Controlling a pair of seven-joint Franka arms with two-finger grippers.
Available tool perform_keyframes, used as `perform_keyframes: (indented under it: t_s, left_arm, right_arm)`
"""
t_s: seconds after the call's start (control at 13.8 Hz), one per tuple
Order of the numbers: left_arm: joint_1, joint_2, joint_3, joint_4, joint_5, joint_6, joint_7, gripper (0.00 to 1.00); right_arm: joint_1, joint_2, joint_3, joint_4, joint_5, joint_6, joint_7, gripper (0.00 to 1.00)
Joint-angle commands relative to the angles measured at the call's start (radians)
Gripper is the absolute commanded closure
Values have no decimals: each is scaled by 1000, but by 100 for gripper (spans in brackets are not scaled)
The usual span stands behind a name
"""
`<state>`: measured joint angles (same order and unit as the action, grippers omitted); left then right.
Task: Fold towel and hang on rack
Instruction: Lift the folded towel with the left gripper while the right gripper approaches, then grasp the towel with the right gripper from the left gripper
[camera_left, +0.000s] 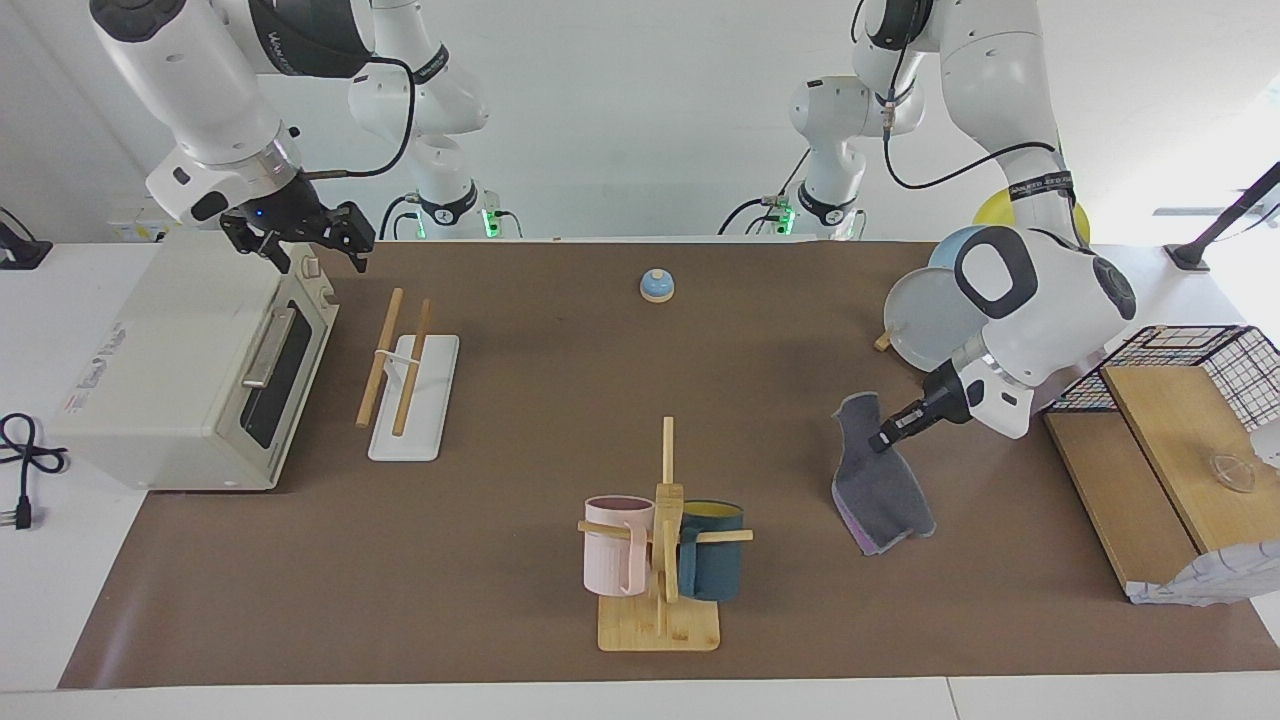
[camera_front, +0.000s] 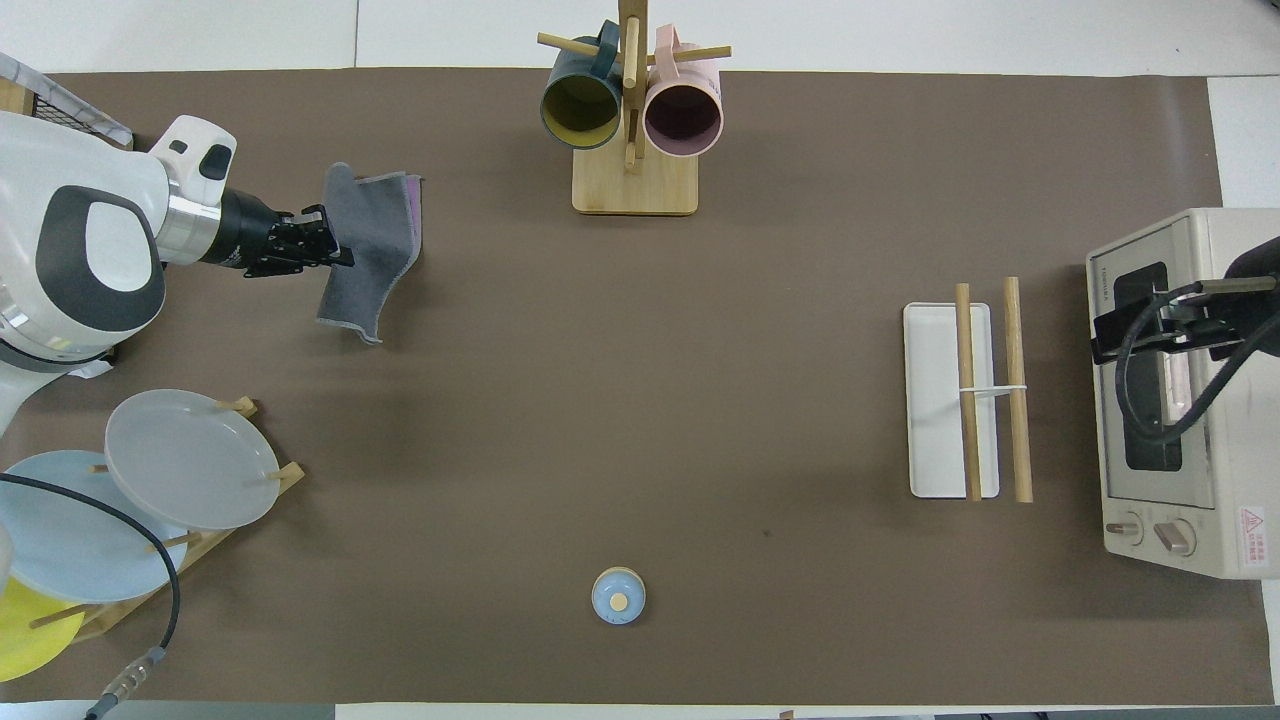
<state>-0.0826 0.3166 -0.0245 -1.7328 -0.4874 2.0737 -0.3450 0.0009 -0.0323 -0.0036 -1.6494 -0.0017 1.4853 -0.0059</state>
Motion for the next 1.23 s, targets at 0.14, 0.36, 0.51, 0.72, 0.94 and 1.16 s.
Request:
perform_keyframes:
  t_s: [0.14,0.36,0.51,0.72,0.94,1.16]
  left_arm:
    - [-40,-42,0,116,56,-125,-438,100]
    - [-75,-99,-8,133,53,-138,-700,100]
    - [-92,-145,-12,128,46,-136,-865,100]
    - [-117,-215,-25,125,36,-133,-1128,100]
    - [-160,-241,-29,124,33,-101,-1430,100]
    - [-227,-266,-31,82,17,-20,-1659,100]
  right_arm:
    - [-10,-29,2,-32,149,1,107,0]
    - [-6,-31,2,-41,258,1,277,0]
    - [-2,-40,2,-65,351,10,419,0]
    - [22,-81,16,-168,561,165,718,0]
    - [115,-84,19,-194,688,310,1006,0]
    - [207,-83,19,-213,787,467,1240,0]
